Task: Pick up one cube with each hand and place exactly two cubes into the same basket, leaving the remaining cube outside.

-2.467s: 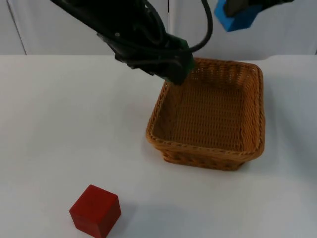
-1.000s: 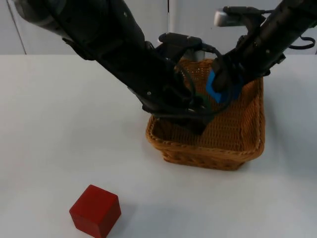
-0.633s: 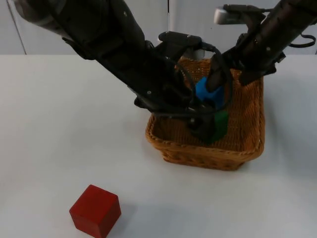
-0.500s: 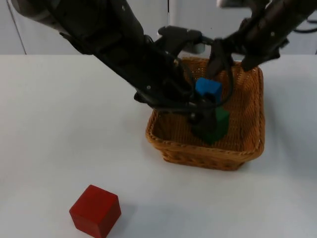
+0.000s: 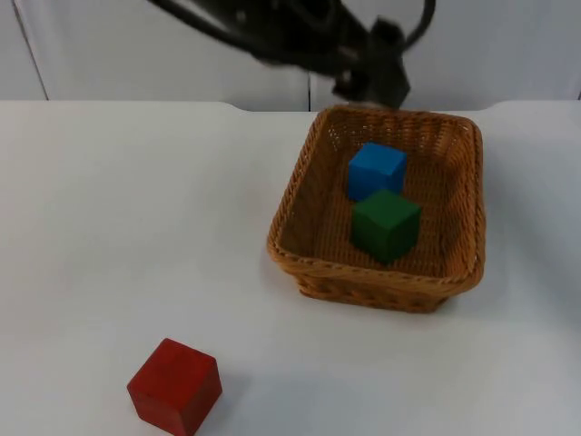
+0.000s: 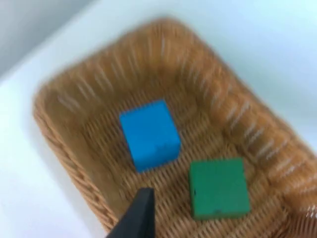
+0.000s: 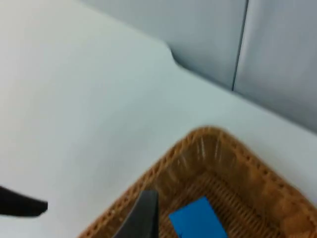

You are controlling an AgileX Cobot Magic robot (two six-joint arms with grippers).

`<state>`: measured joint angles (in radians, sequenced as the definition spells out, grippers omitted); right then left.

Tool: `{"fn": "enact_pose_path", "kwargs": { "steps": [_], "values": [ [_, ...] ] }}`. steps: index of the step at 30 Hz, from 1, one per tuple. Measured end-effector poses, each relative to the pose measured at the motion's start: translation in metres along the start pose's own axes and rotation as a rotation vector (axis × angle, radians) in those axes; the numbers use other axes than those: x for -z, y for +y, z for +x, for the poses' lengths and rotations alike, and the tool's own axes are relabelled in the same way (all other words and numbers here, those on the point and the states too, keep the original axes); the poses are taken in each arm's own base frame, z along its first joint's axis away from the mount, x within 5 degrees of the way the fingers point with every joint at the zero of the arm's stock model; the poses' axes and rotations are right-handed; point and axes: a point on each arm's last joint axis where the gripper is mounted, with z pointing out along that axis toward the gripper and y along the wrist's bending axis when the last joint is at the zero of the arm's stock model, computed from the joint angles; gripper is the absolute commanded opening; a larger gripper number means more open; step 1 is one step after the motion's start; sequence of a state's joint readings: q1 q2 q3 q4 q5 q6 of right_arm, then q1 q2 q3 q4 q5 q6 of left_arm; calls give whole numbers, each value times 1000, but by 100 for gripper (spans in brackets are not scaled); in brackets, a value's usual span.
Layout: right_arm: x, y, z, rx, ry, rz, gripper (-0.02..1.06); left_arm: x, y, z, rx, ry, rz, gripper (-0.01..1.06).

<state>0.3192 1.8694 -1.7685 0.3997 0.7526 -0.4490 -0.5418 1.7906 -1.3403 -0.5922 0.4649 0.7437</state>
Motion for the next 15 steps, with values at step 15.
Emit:
{"fn": "enact_pose_path", "kwargs": {
  "steps": [15],
  "values": [
    [98, 30, -24, 35, -121, -46, 88, 90, -17, -38, -35, -197, -25, 97]
  ]
}}
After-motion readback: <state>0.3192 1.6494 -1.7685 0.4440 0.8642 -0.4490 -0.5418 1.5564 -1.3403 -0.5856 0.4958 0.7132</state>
